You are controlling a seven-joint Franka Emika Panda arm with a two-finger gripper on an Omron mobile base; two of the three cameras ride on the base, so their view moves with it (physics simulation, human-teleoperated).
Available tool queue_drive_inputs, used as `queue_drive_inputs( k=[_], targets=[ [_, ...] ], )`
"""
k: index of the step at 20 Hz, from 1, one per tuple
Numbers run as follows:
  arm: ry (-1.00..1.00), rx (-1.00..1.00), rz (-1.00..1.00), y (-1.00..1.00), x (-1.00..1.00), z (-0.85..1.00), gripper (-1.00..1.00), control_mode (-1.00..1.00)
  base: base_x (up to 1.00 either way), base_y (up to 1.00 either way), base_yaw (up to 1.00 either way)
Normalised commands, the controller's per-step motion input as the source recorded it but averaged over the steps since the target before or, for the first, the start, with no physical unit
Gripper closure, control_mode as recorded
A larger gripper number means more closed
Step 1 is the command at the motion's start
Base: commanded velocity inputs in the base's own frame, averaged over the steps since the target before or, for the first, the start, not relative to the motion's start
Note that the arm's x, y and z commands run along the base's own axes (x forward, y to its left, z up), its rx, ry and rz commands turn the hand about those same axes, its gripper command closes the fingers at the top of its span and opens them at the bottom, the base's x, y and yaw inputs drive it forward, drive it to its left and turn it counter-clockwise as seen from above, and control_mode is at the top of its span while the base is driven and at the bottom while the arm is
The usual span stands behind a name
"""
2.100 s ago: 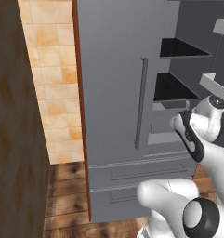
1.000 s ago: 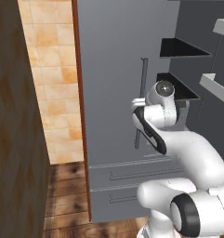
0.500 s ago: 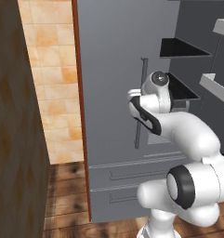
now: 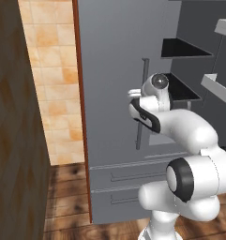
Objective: Place one of the steaks on the plate and the other in the bowl. Then place the bowl in the fridge.
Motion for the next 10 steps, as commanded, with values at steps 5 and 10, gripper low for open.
queue_drive_inputs(
  k=[5,10],
  targets=[
    [0.0,0.0,0.0,0.0,0.29,0.0,1.0,-1.0,0.0,0.0,0.0],
    [0.0,0.0,-0.01,0.01,-0.01,0.0,1.0,-1.0,0.0,0.0,0.0]
  ],
)
